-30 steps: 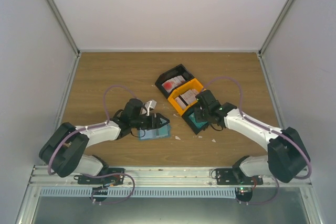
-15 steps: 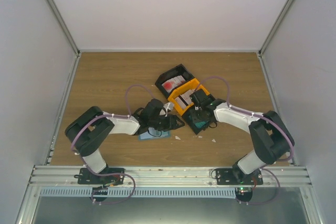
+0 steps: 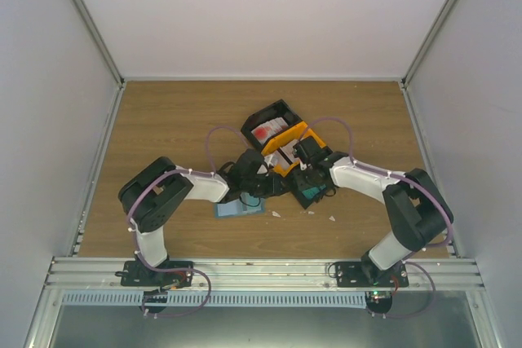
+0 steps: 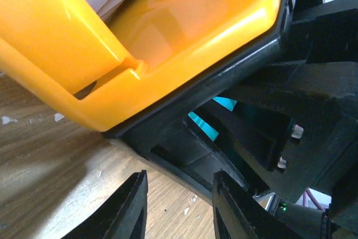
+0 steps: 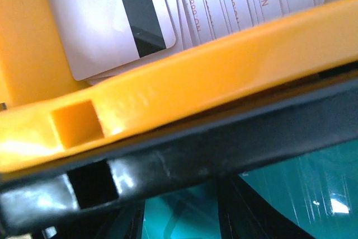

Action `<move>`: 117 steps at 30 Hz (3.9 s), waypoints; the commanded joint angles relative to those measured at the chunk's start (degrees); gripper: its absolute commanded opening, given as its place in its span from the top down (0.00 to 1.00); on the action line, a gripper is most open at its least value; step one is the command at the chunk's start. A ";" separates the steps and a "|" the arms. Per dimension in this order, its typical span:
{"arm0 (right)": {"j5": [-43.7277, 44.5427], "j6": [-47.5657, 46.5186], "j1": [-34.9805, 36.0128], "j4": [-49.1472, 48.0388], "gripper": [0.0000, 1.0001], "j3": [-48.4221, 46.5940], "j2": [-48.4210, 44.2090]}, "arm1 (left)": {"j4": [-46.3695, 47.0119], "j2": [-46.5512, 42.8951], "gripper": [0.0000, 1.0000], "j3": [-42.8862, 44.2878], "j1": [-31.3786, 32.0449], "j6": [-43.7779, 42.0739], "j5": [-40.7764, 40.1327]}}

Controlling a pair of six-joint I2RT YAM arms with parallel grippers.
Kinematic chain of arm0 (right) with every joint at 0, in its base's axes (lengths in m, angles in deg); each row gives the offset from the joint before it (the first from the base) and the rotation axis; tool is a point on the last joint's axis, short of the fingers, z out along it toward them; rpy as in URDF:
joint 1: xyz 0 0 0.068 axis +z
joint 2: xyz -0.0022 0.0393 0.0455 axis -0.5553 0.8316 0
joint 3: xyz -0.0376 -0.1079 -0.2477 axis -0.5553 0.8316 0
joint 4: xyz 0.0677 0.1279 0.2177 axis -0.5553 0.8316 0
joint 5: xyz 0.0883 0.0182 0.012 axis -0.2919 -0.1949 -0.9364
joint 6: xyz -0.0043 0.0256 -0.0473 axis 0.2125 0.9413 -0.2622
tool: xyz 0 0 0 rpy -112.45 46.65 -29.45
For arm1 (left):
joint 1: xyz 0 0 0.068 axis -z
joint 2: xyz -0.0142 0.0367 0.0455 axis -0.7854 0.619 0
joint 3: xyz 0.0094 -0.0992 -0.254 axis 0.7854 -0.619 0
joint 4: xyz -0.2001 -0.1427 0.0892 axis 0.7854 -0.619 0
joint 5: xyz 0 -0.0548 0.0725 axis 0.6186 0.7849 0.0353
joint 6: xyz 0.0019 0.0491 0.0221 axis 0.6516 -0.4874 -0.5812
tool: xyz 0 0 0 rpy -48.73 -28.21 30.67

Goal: Put the credit cards into the card holder
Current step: Pick up the credit card from the storage box.

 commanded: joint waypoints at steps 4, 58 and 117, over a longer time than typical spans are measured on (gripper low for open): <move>-6.40 -0.81 -0.85 2.53 0.65 0.10 1.65 | 0.34 2.47 0.65 2.27 0.40 -3.00 -0.52; -9.67 0.92 0.89 4.20 0.60 3.01 -12.17 | -1.28 -0.25 0.68 1.61 -0.82 -4.51 -1.33; -8.25 13.96 6.17 -7.11 1.00 4.99 -35.48 | -7.85 -33.75 0.42 -11.46 -2.94 -7.71 -19.10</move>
